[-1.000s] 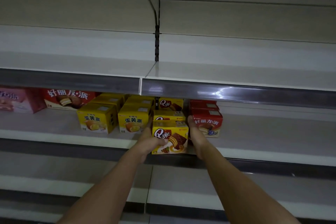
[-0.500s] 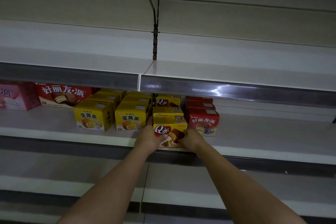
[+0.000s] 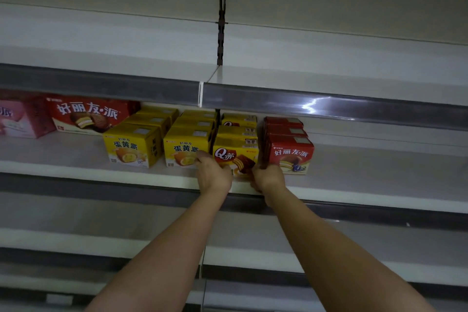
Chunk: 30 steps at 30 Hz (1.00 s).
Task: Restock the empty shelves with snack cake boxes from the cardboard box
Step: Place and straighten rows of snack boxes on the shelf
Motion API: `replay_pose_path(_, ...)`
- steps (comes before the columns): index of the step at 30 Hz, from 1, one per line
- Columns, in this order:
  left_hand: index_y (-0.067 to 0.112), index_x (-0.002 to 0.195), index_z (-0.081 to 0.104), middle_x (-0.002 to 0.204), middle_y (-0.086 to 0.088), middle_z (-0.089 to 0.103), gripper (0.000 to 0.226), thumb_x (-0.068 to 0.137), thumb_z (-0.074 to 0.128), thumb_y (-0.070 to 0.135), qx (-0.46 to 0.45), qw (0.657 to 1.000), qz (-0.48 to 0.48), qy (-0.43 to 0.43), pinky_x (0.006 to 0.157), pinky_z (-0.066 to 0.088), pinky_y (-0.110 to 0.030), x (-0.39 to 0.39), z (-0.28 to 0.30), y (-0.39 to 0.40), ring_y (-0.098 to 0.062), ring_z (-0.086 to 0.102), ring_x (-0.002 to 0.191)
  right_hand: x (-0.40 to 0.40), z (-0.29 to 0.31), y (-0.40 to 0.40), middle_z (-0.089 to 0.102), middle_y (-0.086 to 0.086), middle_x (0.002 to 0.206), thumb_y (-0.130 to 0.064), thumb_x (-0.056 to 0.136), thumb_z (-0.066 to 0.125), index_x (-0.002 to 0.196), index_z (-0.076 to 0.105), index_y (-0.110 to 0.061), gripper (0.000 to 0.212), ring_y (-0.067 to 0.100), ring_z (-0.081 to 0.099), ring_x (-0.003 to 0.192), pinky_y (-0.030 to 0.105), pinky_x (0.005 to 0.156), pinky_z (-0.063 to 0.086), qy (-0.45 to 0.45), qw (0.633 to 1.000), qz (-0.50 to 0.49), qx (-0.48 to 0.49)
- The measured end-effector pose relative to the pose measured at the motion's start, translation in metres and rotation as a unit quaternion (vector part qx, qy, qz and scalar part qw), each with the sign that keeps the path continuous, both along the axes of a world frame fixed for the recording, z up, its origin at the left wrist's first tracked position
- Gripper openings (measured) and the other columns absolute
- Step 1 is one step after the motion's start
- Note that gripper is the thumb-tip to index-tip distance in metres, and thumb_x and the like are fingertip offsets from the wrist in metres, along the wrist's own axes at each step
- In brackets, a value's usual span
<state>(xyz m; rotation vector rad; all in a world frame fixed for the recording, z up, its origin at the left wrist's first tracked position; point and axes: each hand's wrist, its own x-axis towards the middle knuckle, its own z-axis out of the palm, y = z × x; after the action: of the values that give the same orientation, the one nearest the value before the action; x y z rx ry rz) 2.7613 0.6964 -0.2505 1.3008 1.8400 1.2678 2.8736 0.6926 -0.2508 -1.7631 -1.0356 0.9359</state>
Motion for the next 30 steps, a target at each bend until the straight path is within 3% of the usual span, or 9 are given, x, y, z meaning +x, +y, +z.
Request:
replay_pose_path(4, 0.003, 0.127, 0.039, 0.124, -0.02, 0.054, 0.05, 0.085, 0.065, 0.011, -0.014, 0.998, -0.027, -0.049, 0.08, 0.048, -0.039, 0.006, -0.001, 0.01, -0.037, 0.056, 0.109, -0.006, 0.004, 0.006, 0.062, 0.012, 0.083, -0.013, 0.087, 0.053, 0.09, 0.062, -0.012, 0.009, 0.026, 0.054, 0.073, 0.031, 0.059, 0.042, 0.006, 1.0, 0.006, 0.0)
replay_pose_path(6, 0.004, 0.129, 0.04, 0.121, -0.018, 0.058, 0.047, 0.088, 0.062, 0.011, -0.02, 0.997, -0.049, -0.059, 0.075, 0.045, -0.033, 0.007, -0.003, 0.015, -0.035, 0.057, 0.106, -0.008, 0.005, 0.008, 0.061, 0.011, 0.088, -0.015, 0.087, 0.054, 0.102, 0.063, -0.011, 0.018, 0.025, 0.053, 0.076, 0.027, 0.056, 0.038, 0.001, 1.0, 0.016, -0.004)
replay_pose_path(9, 0.007, 0.131, 0.045, 0.124, -0.015, 0.057, 0.042, 0.091, 0.054, 0.015, -0.026, 0.995, -0.074, -0.058, 0.074, 0.041, -0.031, 0.007, -0.008, 0.021, -0.034, 0.055, 0.107, -0.011, 0.007, 0.012, 0.062, 0.013, 0.1, -0.018, 0.088, 0.055, 0.112, 0.061, -0.009, 0.026, 0.026, 0.054, 0.085, 0.031, 0.07, 0.043, -0.007, 0.999, 0.031, -0.005)
replay_pose_path(12, 0.012, 0.13, 0.05, 0.128, -0.015, 0.054, 0.037, 0.093, 0.05, 0.017, -0.023, 0.993, -0.106, -0.048, 0.082, 0.041, -0.033, 0.007, -0.008, 0.024, -0.034, 0.052, 0.112, -0.01, 0.009, 0.018, 0.059, 0.009, 0.098, -0.016, 0.09, 0.055, 0.112, 0.061, -0.008, 0.024, 0.027, 0.056, 0.094, 0.03, 0.077, 0.042, -0.036, 0.999, 0.038, -0.003)
replay_pose_path(19, 0.014, 0.137, 0.05, 0.139, -0.009, 0.051, 0.043, 0.095, 0.054, 0.025, -0.053, 0.987, -0.119, -0.094, 0.105, 0.04, -0.039, 0.0, -0.005, 0.029, -0.029, 0.047, 0.125, -0.012, 0.017, 0.025, 0.062, 0.018, 0.114, -0.019, 0.091, 0.055, 0.111, 0.06, -0.006, 0.024, 0.034, 0.058, 0.107, 0.037, 0.088, 0.046, -0.062, 0.997, 0.043, -0.025)
replay_pose_path(26, 0.015, 0.129, 0.058, 0.136, -0.011, 0.054, 0.037, 0.095, 0.054, 0.029, -0.081, 0.987, -0.125, -0.057, 0.103, 0.041, -0.042, -0.003, 0.002, 0.027, -0.032, 0.049, 0.122, -0.012, 0.018, 0.026, 0.06, 0.016, 0.125, -0.036, 0.096, 0.048, 0.124, 0.057, -0.01, 0.04, 0.032, 0.056, 0.113, 0.032, 0.086, 0.042, -0.117, 0.985, 0.115, -0.048)
replay_pose_path(30, 0.008, 0.126, 0.058, 0.131, -0.018, 0.055, 0.035, 0.1, 0.045, 0.025, -0.097, 0.99, -0.105, -0.003, 0.095, 0.043, -0.035, -0.007, 0.009, 0.02, -0.035, 0.051, 0.118, -0.007, 0.016, 0.026, 0.054, 0.015, 0.135, -0.05, 0.097, 0.038, 0.135, 0.048, -0.011, 0.055, 0.032, 0.052, 0.12, 0.036, 0.096, 0.041, -0.126, 0.978, 0.153, -0.062)
